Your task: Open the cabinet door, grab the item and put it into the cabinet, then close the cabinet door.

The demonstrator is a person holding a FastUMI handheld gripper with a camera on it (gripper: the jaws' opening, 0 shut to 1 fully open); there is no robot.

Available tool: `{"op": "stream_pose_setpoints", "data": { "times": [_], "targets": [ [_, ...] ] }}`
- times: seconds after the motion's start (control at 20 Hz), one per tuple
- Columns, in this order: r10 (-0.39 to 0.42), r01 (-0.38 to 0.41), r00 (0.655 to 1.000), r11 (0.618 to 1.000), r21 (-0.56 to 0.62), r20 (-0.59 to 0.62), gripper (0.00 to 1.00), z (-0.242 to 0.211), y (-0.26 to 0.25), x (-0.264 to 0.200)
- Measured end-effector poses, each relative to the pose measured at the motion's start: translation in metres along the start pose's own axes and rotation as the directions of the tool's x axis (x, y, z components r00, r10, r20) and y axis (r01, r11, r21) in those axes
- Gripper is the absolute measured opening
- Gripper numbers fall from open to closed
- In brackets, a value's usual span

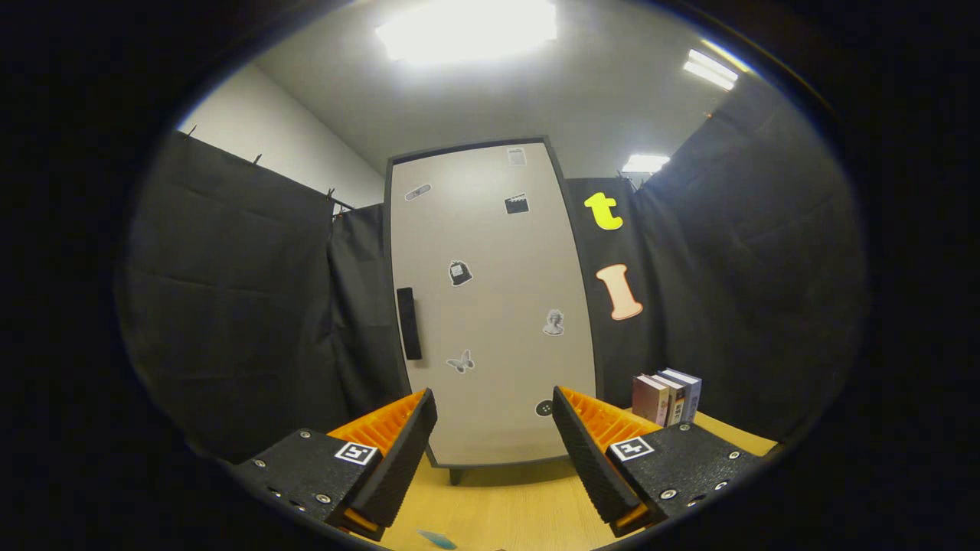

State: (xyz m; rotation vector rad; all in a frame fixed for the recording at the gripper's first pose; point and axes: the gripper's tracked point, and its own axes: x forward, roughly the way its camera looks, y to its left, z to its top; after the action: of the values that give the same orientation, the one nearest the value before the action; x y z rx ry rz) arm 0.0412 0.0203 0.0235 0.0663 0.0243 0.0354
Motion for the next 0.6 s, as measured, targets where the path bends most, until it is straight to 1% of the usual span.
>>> {"op": "stream_pose_setpoints", "data": {
  "times": [0.25,0.5,0.6],
  "targets": [
    [0.060,-0.060,0.997,0.998,-0.009,0.038,0.94,0.025,0.032,0.041],
    [0.095,-0.095,0.995,0.995,-0.013,0.035,0.93,0.036,0.061,0.090],
    [0.117,-0.117,0.993,0.993,-0.008,0.023,0.91,0.036,0.075,0.111]
  ]
}}
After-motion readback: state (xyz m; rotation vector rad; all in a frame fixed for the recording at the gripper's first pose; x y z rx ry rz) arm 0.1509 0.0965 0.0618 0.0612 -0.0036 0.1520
